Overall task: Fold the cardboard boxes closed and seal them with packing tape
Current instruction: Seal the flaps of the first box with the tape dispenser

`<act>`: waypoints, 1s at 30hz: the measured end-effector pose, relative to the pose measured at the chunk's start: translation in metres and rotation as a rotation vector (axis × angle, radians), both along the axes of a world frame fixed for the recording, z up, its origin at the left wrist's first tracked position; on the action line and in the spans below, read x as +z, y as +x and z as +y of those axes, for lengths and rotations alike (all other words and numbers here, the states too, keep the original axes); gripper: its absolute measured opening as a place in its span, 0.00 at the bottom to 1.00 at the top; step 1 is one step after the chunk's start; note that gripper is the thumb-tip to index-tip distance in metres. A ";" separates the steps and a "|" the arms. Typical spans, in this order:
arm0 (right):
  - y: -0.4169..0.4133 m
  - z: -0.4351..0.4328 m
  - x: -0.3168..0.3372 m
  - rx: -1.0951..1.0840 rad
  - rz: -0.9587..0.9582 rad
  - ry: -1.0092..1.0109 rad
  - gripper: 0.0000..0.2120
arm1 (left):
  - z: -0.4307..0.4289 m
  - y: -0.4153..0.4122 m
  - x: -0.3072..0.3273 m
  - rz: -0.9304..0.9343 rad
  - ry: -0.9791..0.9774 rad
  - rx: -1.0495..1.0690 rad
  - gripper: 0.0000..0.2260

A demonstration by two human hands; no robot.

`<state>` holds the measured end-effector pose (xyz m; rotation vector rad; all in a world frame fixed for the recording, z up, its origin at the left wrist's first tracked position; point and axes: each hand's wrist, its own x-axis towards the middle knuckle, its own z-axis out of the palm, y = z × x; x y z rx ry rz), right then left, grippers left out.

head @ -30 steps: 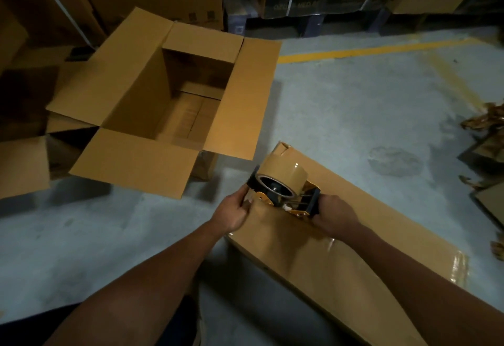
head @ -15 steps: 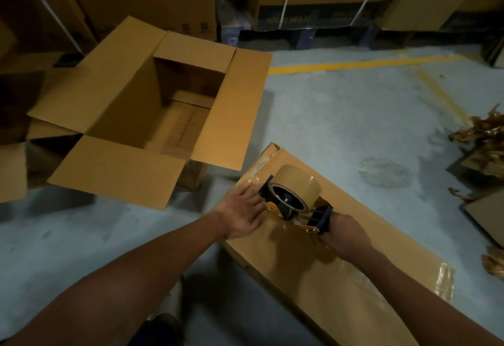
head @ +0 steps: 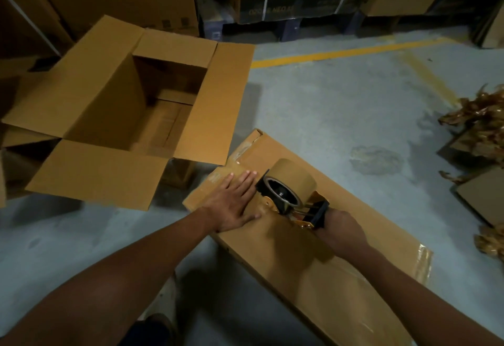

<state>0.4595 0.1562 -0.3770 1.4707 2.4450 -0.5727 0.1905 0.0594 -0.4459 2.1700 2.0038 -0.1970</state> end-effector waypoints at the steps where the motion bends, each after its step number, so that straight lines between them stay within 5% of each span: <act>1: -0.003 -0.002 0.001 0.001 -0.003 -0.002 0.09 | 0.000 -0.002 0.001 0.001 -0.012 -0.032 0.40; 6: -0.010 -0.009 0.004 -0.015 0.019 0.009 0.10 | 0.002 0.003 0.005 -0.022 -0.049 -0.109 0.37; 16: 0.033 -0.023 0.004 -0.095 0.000 -0.021 0.07 | 0.006 0.005 0.001 -0.005 -0.036 0.069 0.38; 20: 0.029 -0.019 0.008 -0.065 -0.010 -0.029 0.09 | 0.006 0.023 0.000 -0.009 -0.036 -0.165 0.32; 30: 0.027 -0.024 0.013 -0.091 0.001 -0.007 0.08 | 0.003 0.050 -0.001 -0.032 -0.020 -0.042 0.39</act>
